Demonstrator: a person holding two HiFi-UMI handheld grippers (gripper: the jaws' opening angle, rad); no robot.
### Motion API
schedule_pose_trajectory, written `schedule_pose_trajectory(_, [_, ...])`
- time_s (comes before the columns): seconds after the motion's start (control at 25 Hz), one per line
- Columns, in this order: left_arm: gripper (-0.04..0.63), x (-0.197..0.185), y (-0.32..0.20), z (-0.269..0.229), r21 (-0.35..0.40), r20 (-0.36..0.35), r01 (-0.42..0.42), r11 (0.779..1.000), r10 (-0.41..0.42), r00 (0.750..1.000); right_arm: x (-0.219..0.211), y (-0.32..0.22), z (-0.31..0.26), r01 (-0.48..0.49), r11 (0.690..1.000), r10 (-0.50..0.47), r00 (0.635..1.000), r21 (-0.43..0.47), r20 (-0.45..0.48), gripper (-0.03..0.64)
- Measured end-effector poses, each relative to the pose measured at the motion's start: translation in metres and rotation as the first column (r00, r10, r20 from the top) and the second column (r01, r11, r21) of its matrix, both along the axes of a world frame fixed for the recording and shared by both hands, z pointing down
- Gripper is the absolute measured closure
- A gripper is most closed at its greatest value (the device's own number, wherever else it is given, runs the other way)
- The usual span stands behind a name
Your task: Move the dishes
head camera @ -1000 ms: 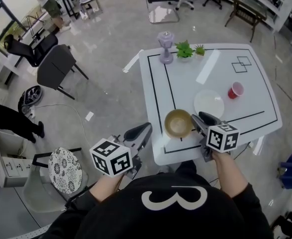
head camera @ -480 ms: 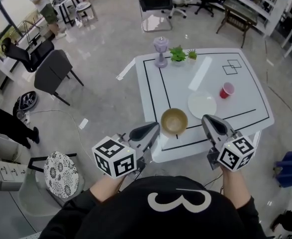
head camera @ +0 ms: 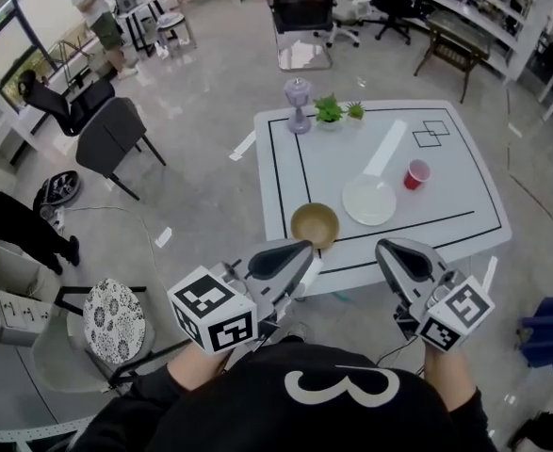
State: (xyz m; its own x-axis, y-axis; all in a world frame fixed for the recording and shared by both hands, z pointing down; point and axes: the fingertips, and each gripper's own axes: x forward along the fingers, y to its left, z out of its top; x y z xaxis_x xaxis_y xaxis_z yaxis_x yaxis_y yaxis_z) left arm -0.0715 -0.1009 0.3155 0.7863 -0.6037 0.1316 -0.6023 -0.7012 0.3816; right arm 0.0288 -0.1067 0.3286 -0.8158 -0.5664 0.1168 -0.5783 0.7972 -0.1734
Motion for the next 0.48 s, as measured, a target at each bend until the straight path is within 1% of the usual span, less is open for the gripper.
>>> schedule_pose_trajectory(0.24, [0.594, 0.033, 0.03, -0.014, 0.031, 0.024, 0.004, 1.0, -0.005, 1.0, 0.031, 0.028, -0.01, 0.017, 1.0, -0.017, 0.999, 0.004, 0.043, 0.609])
schedule_pose_trajectory(0.4, [0.594, 0.051, 0.044, -0.017, 0.05, 0.032, 0.007, 0.999, -0.009, 0.999, 0.043, 0.045, -0.012, 0.036, 0.999, -0.037, 0.999, 0.031, 0.021, 0.609])
schedule_pose_trajectory(0.48, [0.594, 0.059, 0.05, -0.018, 0.059, 0.035, 0.007, 0.998, -0.009, 0.999, 0.051, 0.05, -0.013, 0.029, 0.999, -0.03, 0.999, 0.041, 0.025, 0.609])
